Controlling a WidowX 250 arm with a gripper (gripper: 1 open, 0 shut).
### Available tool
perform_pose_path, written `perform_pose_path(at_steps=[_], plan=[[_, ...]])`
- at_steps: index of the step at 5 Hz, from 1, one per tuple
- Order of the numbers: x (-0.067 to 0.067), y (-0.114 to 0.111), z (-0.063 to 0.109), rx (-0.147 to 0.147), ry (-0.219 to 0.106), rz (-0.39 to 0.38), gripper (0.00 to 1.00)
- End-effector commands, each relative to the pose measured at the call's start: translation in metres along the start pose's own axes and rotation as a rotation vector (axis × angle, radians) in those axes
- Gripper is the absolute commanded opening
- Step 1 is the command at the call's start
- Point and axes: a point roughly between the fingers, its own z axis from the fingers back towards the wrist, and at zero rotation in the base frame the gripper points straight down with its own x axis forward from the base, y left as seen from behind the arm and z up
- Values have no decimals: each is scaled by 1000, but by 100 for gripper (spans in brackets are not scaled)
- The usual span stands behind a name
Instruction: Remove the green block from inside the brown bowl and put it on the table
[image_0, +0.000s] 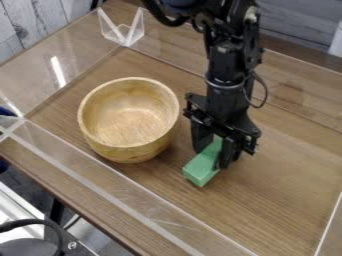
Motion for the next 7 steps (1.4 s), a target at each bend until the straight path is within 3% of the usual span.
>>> perform_pose_path(at_steps=[1, 7], plan=[[6, -1, 7, 0, -36, -9, 0], [2, 1, -1, -18, -24, -8, 0]])
